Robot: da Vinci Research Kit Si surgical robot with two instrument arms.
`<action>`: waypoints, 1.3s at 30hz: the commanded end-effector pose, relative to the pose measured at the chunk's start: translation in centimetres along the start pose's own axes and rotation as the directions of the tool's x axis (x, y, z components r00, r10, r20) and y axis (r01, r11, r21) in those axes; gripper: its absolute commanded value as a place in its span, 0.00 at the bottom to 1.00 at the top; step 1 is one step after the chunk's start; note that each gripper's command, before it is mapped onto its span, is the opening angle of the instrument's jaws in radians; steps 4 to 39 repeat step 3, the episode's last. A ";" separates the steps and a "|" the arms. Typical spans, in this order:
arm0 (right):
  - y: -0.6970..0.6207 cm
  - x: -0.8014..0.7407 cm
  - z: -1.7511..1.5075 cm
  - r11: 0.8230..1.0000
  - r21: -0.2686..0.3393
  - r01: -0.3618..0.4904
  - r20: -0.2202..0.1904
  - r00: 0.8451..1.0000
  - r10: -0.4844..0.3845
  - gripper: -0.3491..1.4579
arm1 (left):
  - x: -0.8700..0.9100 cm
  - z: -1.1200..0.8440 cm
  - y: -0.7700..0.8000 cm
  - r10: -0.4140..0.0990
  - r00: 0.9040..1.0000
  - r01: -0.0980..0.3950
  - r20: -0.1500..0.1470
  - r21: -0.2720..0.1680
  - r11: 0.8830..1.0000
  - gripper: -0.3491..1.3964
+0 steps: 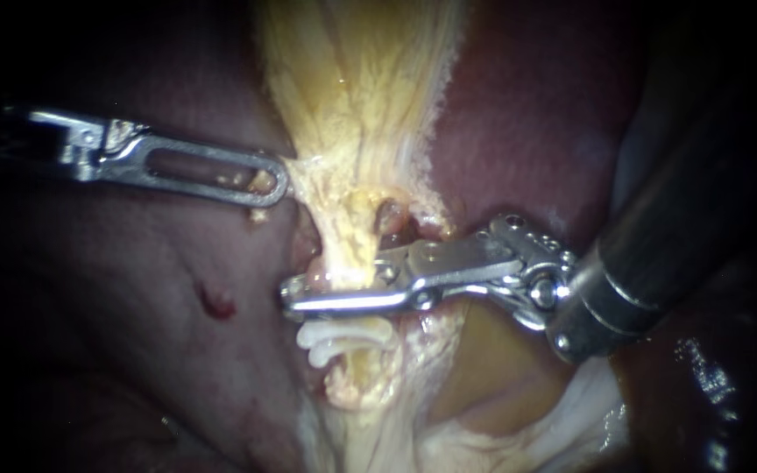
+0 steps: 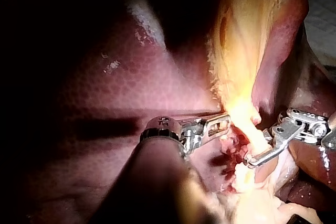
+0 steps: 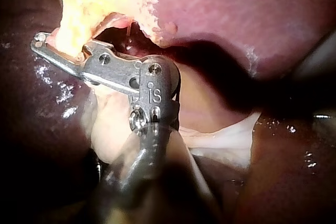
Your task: Clipping third clip left tube
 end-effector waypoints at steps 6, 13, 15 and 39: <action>0.01 0.00 -0.01 1.000 0.000 0.000 0.000 1.000 0.000 0.00 | 0.00 0.00 0.00 0.000 1.000 0.000 0.000 0.000 1.000 0.00; 0.01 0.00 -0.01 1.000 0.000 0.000 0.000 1.000 0.000 0.00 | 0.00 0.00 0.00 0.000 1.000 0.000 0.000 0.000 1.000 0.00; 0.01 0.00 -0.01 1.000 0.000 0.000 0.000 1.000 0.000 0.00 | 0.00 0.00 0.00 0.000 1.000 0.000 0.000 0.000 1.000 0.00; 0.01 0.00 -0.01 1.000 0.000 0.000 0.000 1.000 0.000 0.00 | 0.00 0.00 0.00 0.000 1.000 0.000 0.000 0.000 1.000 0.00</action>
